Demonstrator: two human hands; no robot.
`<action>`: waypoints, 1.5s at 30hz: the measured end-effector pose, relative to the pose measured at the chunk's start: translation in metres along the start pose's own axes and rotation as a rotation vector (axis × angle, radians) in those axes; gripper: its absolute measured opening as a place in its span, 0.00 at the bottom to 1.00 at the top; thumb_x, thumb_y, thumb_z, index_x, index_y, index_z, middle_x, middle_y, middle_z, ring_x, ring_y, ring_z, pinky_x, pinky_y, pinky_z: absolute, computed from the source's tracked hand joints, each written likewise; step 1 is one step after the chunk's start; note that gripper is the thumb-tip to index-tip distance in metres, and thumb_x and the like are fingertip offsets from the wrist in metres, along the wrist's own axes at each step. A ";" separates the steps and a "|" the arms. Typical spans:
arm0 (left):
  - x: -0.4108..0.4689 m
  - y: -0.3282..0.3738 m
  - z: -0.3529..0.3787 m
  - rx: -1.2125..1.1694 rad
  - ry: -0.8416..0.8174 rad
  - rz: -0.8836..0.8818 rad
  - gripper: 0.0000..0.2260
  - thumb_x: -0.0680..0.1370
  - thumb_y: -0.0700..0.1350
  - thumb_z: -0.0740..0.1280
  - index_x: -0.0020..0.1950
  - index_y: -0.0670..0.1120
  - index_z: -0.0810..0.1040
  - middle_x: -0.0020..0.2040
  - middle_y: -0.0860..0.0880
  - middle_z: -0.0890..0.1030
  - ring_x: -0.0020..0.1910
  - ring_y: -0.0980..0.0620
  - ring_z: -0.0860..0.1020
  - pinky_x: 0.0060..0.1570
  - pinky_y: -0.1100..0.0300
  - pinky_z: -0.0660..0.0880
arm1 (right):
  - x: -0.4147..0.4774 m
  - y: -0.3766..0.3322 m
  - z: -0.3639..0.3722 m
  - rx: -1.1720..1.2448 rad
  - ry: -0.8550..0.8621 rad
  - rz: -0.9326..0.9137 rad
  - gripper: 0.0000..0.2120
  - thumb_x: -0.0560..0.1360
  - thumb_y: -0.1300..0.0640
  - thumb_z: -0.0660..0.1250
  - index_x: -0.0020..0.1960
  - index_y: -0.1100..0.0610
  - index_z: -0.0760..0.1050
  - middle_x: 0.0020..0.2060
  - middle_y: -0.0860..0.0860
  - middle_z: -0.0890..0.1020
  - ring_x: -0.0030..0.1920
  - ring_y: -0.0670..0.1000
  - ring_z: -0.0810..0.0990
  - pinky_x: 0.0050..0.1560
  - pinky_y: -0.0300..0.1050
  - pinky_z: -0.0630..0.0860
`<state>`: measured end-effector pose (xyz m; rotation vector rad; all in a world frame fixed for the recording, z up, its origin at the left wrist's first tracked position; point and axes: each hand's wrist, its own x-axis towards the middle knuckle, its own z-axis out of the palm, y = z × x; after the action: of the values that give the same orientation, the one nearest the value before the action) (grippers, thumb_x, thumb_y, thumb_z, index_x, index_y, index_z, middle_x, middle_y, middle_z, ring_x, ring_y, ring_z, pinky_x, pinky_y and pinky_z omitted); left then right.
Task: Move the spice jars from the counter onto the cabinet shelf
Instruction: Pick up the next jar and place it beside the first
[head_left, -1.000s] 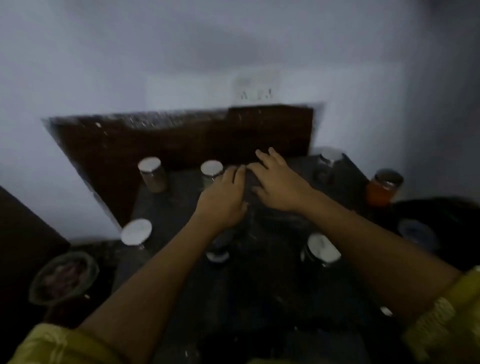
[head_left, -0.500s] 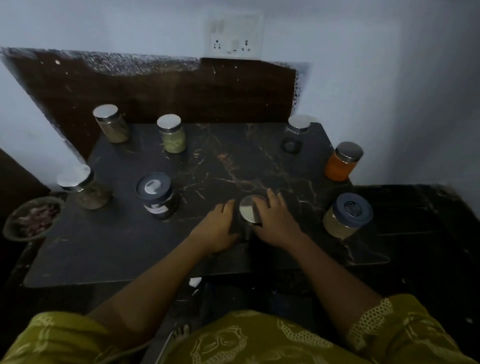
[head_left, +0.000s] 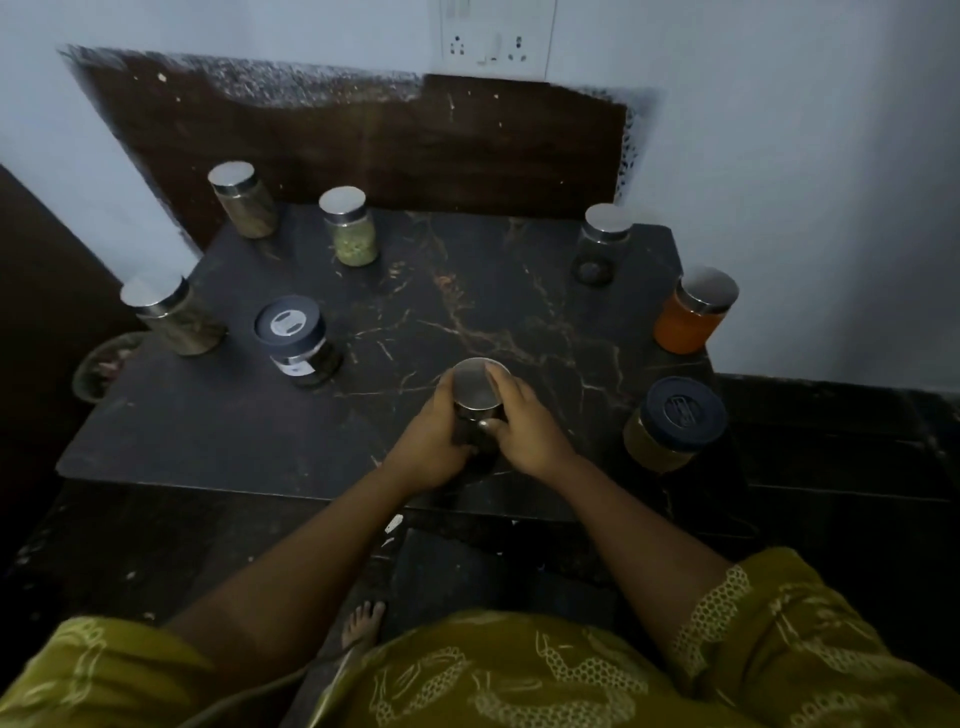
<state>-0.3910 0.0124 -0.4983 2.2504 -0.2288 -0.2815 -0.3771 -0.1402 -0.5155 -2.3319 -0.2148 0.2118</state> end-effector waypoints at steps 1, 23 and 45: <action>0.000 0.002 -0.001 -0.010 0.013 -0.003 0.44 0.70 0.38 0.71 0.75 0.47 0.44 0.69 0.45 0.68 0.61 0.56 0.69 0.52 0.73 0.65 | 0.000 0.001 -0.002 0.048 0.018 -0.007 0.33 0.75 0.60 0.64 0.75 0.49 0.52 0.72 0.55 0.61 0.69 0.55 0.67 0.65 0.43 0.66; 0.009 0.050 -0.088 -0.631 0.031 0.328 0.40 0.70 0.42 0.72 0.72 0.66 0.53 0.70 0.53 0.64 0.63 0.51 0.73 0.52 0.56 0.78 | 0.017 -0.096 -0.061 0.958 0.158 -0.037 0.25 0.69 0.41 0.63 0.63 0.46 0.66 0.61 0.52 0.75 0.55 0.51 0.81 0.50 0.50 0.80; 0.033 0.063 -0.150 -0.385 0.118 0.374 0.45 0.62 0.55 0.75 0.74 0.55 0.56 0.66 0.50 0.72 0.63 0.55 0.74 0.62 0.55 0.73 | 0.034 -0.127 -0.081 0.671 0.236 -0.151 0.33 0.75 0.54 0.66 0.73 0.39 0.54 0.67 0.49 0.65 0.58 0.45 0.76 0.48 0.35 0.77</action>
<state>-0.3218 0.0732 -0.3606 1.7943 -0.4826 0.0093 -0.3374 -0.1015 -0.3714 -1.6471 -0.1676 -0.0649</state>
